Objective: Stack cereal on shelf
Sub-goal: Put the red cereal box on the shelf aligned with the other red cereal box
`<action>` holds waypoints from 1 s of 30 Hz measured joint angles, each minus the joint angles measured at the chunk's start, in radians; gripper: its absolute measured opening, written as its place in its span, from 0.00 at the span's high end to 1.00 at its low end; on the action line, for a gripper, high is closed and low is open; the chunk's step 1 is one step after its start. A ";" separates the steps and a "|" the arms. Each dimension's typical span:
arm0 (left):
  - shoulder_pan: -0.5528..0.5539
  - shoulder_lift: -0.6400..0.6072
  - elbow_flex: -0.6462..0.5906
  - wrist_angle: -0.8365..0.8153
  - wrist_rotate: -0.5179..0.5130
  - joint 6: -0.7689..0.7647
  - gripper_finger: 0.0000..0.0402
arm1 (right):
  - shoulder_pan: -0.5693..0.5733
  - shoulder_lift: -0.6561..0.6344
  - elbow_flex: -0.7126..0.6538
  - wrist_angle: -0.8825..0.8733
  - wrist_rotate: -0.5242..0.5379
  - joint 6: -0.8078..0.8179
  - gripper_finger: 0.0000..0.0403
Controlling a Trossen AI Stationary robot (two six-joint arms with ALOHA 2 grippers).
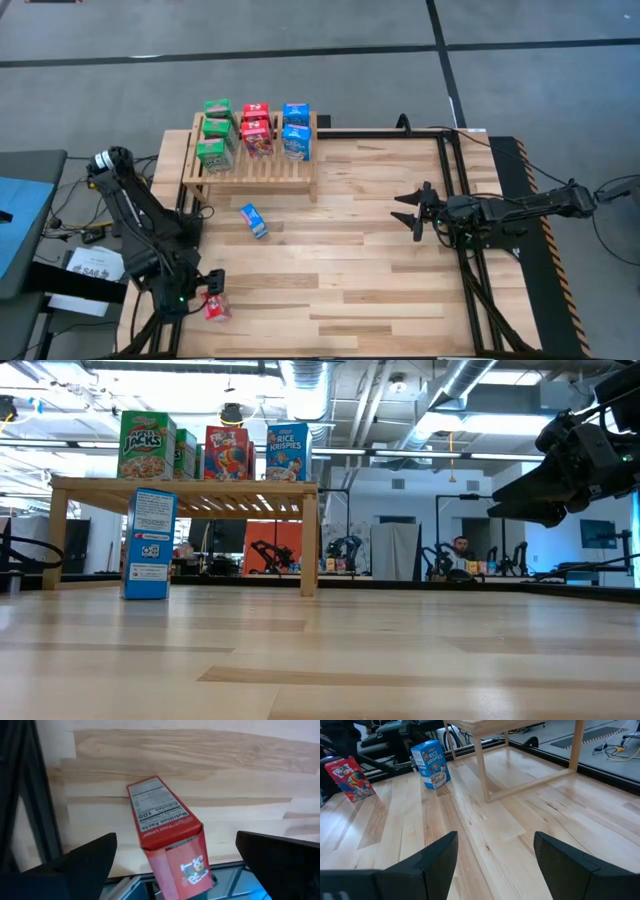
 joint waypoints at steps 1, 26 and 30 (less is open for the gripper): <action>0.000 0.008 0.000 0.009 -0.002 -0.001 0.01 | 0.000 0.000 0.000 0.000 0.000 0.000 0.29; 0.008 0.054 0.000 0.026 -0.022 0.081 0.01 | 0.000 0.000 0.000 0.000 0.000 0.000 0.29; 0.008 0.054 0.000 0.020 0.018 0.108 0.01 | 0.000 0.000 0.000 0.000 0.000 0.000 0.29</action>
